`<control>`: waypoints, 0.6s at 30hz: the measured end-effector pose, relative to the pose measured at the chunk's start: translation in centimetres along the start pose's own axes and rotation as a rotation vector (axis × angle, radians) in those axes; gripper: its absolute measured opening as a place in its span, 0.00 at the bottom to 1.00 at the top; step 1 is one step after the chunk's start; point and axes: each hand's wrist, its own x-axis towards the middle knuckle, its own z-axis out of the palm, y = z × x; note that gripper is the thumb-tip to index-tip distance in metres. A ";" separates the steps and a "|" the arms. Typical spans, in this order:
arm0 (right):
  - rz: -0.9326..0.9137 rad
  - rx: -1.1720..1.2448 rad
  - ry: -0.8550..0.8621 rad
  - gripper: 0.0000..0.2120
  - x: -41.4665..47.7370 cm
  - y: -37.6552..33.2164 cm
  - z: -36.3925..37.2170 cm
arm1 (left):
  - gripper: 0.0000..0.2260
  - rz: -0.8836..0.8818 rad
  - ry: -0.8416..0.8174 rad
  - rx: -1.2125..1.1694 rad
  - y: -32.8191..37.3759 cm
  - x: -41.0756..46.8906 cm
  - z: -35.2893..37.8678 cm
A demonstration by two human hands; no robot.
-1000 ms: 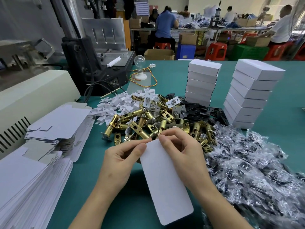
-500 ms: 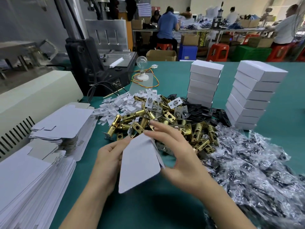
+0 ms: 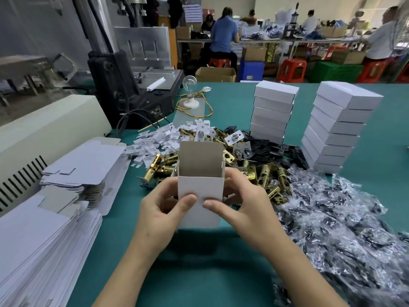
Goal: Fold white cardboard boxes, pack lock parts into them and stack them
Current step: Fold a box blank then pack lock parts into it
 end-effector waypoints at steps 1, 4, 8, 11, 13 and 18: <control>-0.009 0.001 0.007 0.21 0.0 0.0 -0.1 | 0.09 -0.016 0.011 0.008 -0.1 0.0 -0.1; -0.013 0.081 0.184 0.16 0.2 -0.3 -0.5 | 0.09 -0.070 0.027 0.004 -0.8 0.1 -0.7; 0.062 0.053 0.451 0.03 0.3 -0.2 -1.7 | 0.14 -0.214 -0.158 -0.001 -1.2 0.0 -0.4; 0.151 -0.024 0.447 0.18 0.8 -0.2 -2.7 | 0.21 -0.252 -0.257 0.065 -1.6 0.1 -0.1; 0.212 -0.162 0.358 0.18 1.8 -0.2 -4.0 | 0.25 -0.248 -0.269 0.057 -1.6 0.1 -0.1; 0.196 -0.627 -0.016 0.06 4.7 -0.6 -6.3 | 0.28 -0.246 -0.308 0.055 -1.7 0.1 -0.5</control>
